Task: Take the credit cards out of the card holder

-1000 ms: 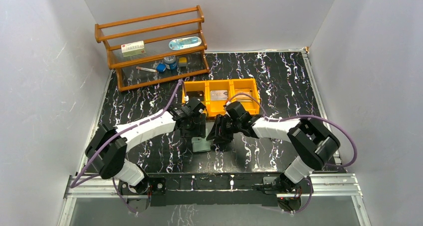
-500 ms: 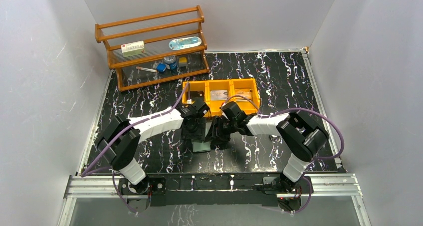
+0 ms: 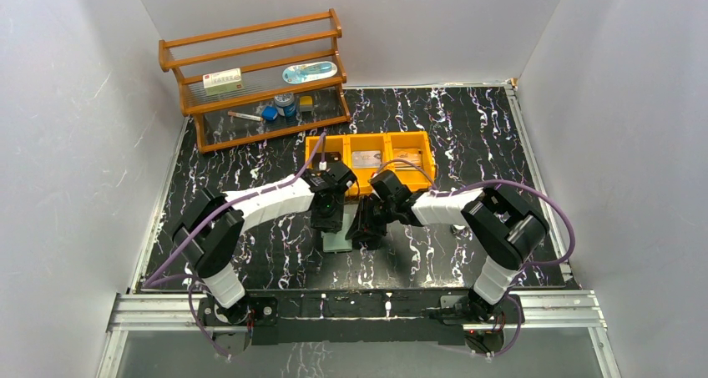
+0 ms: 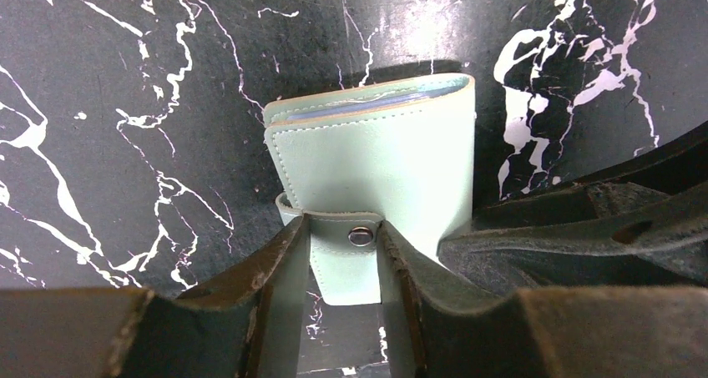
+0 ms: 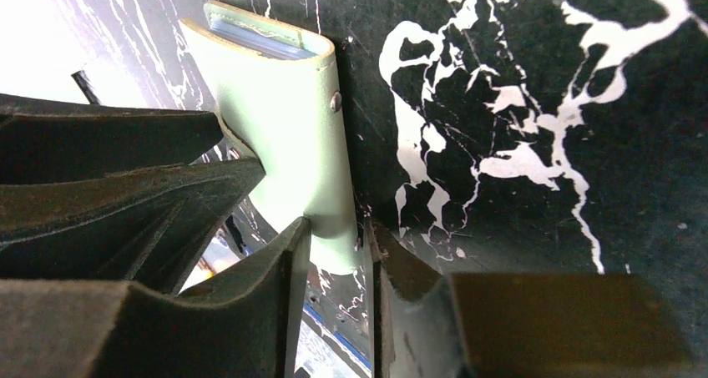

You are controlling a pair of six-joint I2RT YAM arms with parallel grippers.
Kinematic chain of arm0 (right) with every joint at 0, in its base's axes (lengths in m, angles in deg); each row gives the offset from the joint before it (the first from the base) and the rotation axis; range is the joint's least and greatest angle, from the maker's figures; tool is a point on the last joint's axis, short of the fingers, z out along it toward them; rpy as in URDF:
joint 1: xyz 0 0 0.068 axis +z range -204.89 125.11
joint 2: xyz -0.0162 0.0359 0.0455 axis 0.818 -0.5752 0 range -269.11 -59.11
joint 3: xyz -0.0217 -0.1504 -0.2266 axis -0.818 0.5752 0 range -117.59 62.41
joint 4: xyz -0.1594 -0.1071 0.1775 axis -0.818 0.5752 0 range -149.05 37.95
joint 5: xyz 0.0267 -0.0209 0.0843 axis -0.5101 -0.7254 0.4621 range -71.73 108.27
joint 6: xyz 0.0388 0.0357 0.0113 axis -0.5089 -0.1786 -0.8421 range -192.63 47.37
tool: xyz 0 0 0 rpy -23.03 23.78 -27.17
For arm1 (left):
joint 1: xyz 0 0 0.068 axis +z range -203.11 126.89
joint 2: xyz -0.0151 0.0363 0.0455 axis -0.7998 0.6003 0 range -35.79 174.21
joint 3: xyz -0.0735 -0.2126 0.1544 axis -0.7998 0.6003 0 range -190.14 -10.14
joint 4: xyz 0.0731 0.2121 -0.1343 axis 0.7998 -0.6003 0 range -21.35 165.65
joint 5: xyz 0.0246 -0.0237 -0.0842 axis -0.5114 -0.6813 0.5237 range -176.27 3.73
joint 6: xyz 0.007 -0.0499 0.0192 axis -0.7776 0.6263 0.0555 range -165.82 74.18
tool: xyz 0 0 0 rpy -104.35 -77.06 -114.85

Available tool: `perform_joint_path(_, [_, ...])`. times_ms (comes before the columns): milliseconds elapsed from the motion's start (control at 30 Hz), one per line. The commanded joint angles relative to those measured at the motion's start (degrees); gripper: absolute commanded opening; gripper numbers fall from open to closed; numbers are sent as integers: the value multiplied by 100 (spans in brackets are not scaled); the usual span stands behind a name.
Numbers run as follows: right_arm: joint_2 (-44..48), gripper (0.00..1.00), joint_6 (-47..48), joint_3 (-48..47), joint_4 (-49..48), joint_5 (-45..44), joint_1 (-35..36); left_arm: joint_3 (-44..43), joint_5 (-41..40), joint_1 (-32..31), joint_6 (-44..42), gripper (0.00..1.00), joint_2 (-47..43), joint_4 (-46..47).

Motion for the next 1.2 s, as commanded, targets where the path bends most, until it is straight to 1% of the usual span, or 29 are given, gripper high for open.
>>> perform_joint_path(0, [-169,37,300,-136,579,-553,25,-120,-188,-44,-115,30,38,-211])
perform_joint_path(300, [-332,33,380,-280,941,-807,25,57,-172,-42,-122,12,-334,-124])
perform_joint_path(433, [-375,33,385,-303,1012,-862,25,181,-267,-41,-44,9,-473,-99])
perform_joint_path(633, [-386,32,380,-333,1129,-990,25,280,-483,-44,21,10,-692,-103])
perform_joint_path(733, [-408,32,378,-348,1155,-998,25,348,-497,-42,67,3,-778,-70])
perform_joint_path(767, [-425,32,380,-355,1155,-987,25,375,-481,-45,68,4,-808,-34])
perform_joint_path(833, [-419,32,391,-358,1144,-974,25,407,-508,-43,92,14,-834,-25])
perform_joint_path(900, [-409,33,406,-363,1108,-938,23,422,-601,-43,115,18,-846,-102])
perform_joint_path(967, [-407,34,416,-373,1078,-880,25,457,-713,-46,164,27,-861,-172])
perform_joint_path(1067, [-423,35,423,-395,1033,-790,25,463,-792,-44,140,34,-814,-233])
perform_joint_path(1167, [-424,35,433,-422,1023,-765,20,403,-923,-44,174,35,-701,-372])
